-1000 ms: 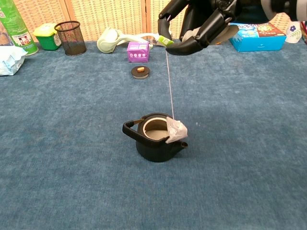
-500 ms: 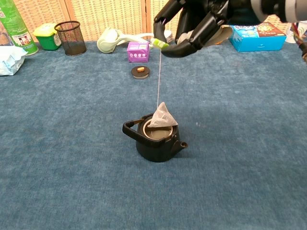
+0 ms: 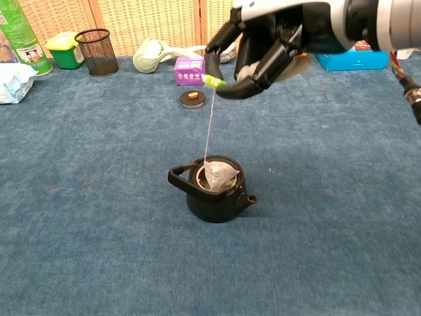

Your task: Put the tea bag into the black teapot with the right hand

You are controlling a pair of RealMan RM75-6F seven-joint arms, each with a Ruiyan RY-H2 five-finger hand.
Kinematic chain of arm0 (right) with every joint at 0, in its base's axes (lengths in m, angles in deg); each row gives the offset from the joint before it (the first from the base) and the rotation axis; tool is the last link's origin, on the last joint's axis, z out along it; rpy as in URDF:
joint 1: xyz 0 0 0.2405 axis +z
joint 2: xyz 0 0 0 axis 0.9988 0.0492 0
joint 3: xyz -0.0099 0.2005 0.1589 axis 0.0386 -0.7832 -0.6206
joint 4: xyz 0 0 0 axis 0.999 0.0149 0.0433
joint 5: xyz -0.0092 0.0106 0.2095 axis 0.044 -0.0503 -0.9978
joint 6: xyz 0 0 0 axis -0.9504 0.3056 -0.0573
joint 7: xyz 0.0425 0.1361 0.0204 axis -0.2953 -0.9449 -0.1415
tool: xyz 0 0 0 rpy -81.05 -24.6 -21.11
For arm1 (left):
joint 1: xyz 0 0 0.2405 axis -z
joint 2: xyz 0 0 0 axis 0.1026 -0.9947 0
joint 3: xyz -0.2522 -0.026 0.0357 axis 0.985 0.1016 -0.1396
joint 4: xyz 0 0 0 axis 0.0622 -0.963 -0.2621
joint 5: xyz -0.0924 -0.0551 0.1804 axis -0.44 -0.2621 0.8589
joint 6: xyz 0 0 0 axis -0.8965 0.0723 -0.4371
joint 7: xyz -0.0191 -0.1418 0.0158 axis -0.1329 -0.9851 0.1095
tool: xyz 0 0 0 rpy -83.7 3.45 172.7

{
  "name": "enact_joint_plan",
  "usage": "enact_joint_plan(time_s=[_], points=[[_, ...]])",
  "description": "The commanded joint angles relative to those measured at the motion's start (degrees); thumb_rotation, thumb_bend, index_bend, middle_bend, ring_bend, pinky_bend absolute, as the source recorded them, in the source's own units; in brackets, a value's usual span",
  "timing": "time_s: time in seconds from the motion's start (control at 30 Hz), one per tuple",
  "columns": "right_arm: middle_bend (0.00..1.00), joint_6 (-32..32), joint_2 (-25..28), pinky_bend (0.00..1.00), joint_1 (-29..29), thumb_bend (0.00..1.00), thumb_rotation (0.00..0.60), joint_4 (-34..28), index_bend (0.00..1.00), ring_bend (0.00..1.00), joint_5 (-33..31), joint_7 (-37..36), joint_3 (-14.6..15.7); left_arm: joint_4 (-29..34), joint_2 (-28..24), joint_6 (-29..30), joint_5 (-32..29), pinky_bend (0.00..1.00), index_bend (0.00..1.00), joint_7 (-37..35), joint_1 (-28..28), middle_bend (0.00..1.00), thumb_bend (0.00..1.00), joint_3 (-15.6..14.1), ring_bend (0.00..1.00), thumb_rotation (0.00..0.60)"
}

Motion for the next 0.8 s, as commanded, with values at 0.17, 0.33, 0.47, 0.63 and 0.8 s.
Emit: enact_joint_plan(time_s=[0.17, 0.33, 0.47, 0.63, 0.8], points=[[1.00, 0.5, -1.5, 1.00, -0.1, 0.55, 0.600, 1.5, 0.77, 1.00, -0.2, 0.0, 0.9, -0.2, 0.0, -0.2, -0.1, 0.16, 0.16, -0.1, 0.0, 0.18, 0.45, 0.0, 0.08, 0.600], [1.00, 0.8, -2.4, 1.00, -0.6, 0.55, 0.600, 2.7, 0.77, 1.00, 0.5, -0.5, 1.7, -0.2, 0.1, -0.4, -0.1, 0.16, 0.16, 0.0, 0.0, 0.18, 0.45, 0.0, 0.08, 0.600], [1.00, 0.7, -2.4, 1.00, -1.5, 0.54, 0.600, 4.0, 0.77, 1.00, 1.3, -1.2, 2.3, -0.1, 0.1, -0.5, 0.0, 0.16, 0.16, 0.3, 0.1, 0.18, 0.45, 0.0, 0.08, 0.600], [1.00, 1.0, -1.1, 1.00, -3.0, 0.54, 0.600, 5.0, 0.77, 1.00, 2.4, -2.7, 2.8, 0.3, 0.0, -0.7, 0.2, 0.16, 0.16, 0.7, 0.3, 0.18, 0.45, 0.0, 0.08, 0.600], [1.00, 1.8, 0.1, 1.00, -4.6, 0.52, 0.600, 6.5, 0.77, 1.00, 4.3, -4.8, 3.6, 1.0, 0.0, -0.9, 0.4, 0.16, 0.16, 1.5, 0.6, 0.18, 0.45, 0.0, 0.08, 0.600]])
